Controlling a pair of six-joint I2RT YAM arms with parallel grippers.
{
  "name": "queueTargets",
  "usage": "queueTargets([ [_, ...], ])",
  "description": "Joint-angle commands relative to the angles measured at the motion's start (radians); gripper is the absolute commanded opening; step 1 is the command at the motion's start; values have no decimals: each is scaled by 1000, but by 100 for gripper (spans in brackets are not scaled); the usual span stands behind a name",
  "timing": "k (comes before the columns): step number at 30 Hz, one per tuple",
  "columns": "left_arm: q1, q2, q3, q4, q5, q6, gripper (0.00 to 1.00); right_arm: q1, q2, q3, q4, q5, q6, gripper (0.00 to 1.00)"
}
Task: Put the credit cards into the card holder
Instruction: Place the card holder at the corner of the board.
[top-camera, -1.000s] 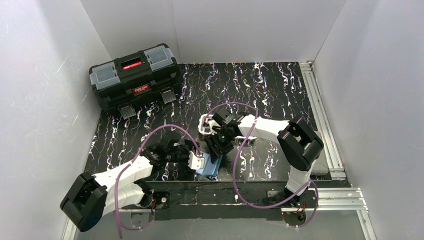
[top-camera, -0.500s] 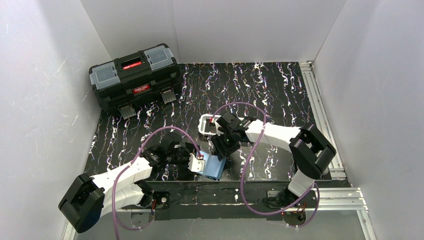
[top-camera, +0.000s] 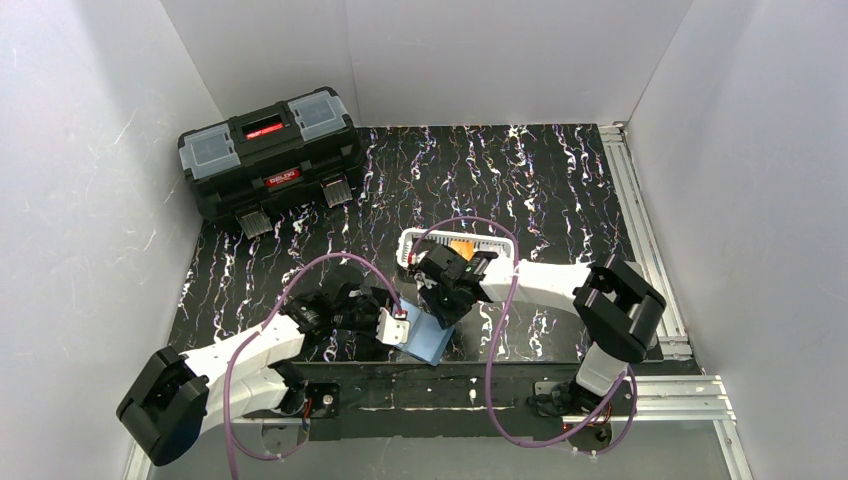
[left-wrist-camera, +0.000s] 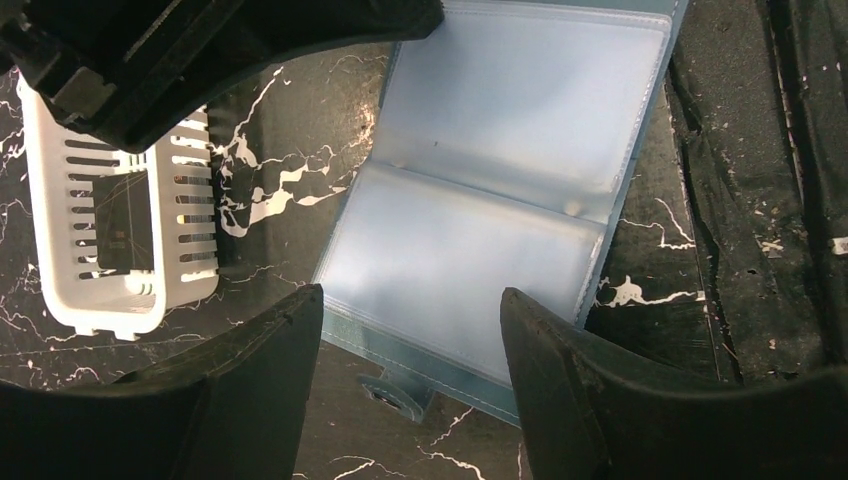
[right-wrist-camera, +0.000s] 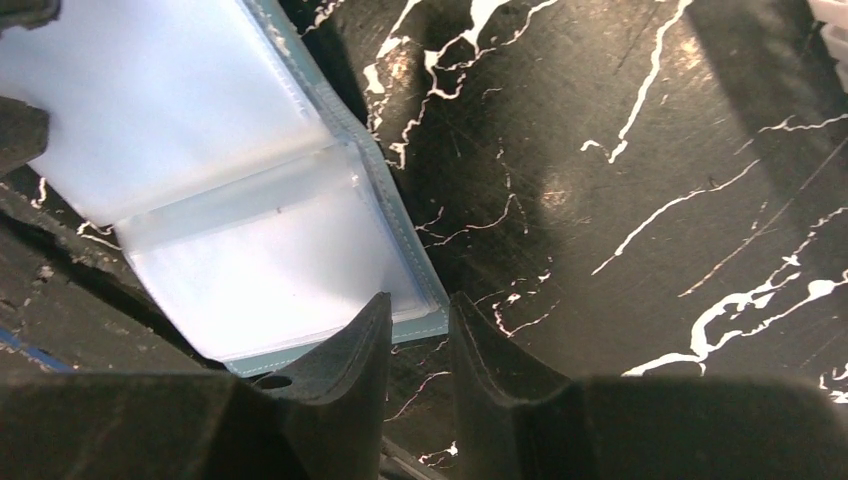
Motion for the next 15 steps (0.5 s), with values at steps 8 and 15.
queueTargets([
  [8, -6, 2, -40, -23, 17, 36, 64, 17, -3, -3, -8, 79, -1, 38],
  [15, -5, -24, 113, -111, 12, -52, 64, 4, -65, 49, -30, 86, -13, 47],
])
